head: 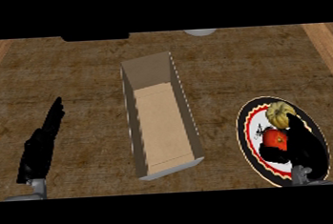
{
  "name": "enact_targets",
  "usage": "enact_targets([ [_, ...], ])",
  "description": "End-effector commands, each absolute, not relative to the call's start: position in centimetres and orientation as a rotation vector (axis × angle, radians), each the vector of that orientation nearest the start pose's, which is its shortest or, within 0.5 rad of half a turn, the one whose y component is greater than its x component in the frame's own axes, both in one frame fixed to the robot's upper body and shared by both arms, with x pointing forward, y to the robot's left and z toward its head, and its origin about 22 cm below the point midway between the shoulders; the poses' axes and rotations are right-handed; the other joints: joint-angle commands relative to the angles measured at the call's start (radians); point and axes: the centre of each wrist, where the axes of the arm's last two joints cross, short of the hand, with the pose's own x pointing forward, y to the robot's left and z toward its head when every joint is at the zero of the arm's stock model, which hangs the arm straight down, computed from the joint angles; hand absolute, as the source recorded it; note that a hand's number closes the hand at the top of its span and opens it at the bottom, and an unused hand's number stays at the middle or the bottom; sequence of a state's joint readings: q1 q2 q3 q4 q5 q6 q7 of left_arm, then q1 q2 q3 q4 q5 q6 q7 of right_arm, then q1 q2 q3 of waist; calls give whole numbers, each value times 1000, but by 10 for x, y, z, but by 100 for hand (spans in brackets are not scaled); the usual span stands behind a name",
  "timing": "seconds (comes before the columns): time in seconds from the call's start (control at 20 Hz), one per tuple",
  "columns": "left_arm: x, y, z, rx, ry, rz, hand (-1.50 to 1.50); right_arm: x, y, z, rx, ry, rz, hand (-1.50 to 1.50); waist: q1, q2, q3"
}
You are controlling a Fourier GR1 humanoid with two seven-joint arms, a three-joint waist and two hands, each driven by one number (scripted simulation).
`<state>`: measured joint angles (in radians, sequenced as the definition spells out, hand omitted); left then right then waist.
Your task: Pick the tomato from the plate and place it in the cardboard box
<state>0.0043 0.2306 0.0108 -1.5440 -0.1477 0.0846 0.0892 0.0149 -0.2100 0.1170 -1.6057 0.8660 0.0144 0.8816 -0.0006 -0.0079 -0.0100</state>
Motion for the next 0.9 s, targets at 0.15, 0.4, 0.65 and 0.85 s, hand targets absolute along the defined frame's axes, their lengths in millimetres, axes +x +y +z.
enact_targets([
  [0.15,238,274,21,371,-1442,-200,0,239,-225,18,-1116,-699,506,150,2,7,10],
  [0.4,231,294,0,401,-1433,-199,0,161,-196,19,-1119,-785,678,150,-17,2,9],
  [0.65,236,303,13,385,-1448,-199,0,116,-174,40,-1210,-827,775,150,-11,3,9],
  [0.85,242,287,2,392,-1426,-187,0,90,-168,68,-1289,-869,711,150,-15,4,9],
])
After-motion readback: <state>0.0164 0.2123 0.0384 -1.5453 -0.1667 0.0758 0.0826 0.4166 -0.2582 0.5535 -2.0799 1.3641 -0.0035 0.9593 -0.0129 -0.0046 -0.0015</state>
